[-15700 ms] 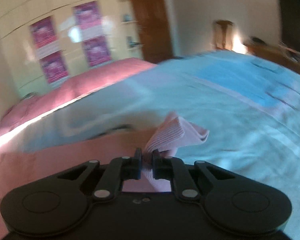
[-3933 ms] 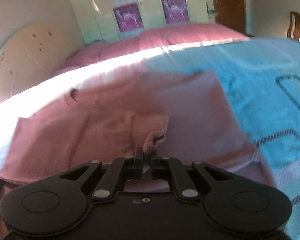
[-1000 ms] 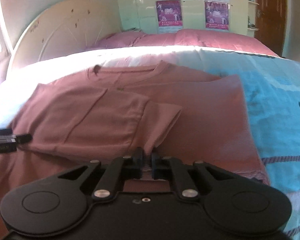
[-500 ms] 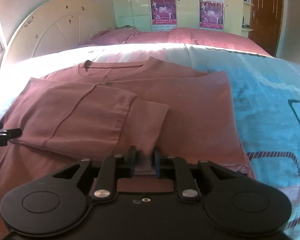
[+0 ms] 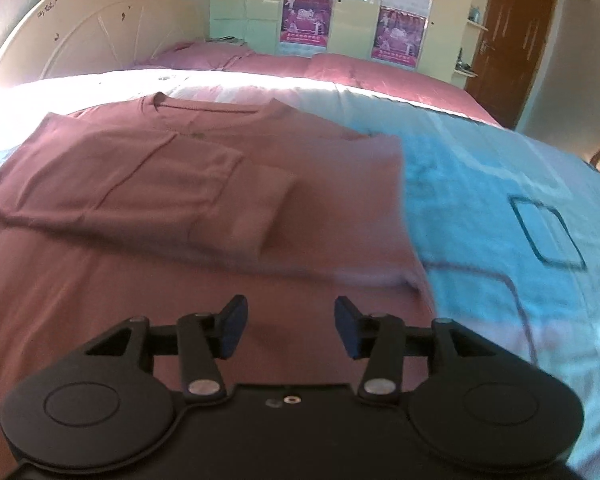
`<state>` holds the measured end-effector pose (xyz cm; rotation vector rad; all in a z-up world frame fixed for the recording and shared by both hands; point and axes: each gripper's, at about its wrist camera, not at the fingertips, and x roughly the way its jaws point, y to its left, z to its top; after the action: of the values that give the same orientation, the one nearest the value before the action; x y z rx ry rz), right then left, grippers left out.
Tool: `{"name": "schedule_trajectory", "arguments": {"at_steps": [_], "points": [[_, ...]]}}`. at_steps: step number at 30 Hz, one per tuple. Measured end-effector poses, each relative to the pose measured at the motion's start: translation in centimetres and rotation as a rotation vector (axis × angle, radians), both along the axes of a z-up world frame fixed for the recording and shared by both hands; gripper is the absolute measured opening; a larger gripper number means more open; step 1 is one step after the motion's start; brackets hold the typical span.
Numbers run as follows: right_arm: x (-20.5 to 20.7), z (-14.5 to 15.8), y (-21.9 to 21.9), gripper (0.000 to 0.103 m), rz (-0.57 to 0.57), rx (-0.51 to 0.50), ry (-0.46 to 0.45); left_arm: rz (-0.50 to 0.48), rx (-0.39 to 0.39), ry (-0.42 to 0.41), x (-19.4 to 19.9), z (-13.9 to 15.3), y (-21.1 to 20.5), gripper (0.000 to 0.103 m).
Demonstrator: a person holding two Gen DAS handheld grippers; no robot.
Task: Fold small clothes
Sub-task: 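Grasp the shirt hem with both grippers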
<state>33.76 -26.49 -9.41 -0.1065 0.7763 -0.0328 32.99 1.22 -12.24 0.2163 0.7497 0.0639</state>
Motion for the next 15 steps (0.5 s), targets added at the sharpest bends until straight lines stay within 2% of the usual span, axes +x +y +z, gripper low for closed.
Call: {"name": "schedule_trajectory", "arguments": {"at_steps": [3,6,8,11,15], "points": [[-3.8,0.0,-2.3,0.039,-0.032,0.067,0.013,0.000,-0.035,0.010,-4.0,0.4,2.4,0.101],[-8.0,-0.3,-4.9,0.032,-0.069,0.115,0.029,0.005,-0.119,0.029,-7.4,0.8,5.2,0.086],[-10.6,-0.5,-6.8,0.030,-0.096,0.171,0.044,0.010,-0.182,0.040,-9.4,0.8,6.8,0.082],[-14.1,-0.8,-9.3,0.033,-0.161,0.257,0.056,0.013,-0.309,0.061,-12.2,0.6,9.0,0.078],[-18.0,-1.8,-11.8,0.033,-0.224,0.453,0.069,-0.018,-0.513,0.078,-15.4,0.4,11.0,0.077]]}}
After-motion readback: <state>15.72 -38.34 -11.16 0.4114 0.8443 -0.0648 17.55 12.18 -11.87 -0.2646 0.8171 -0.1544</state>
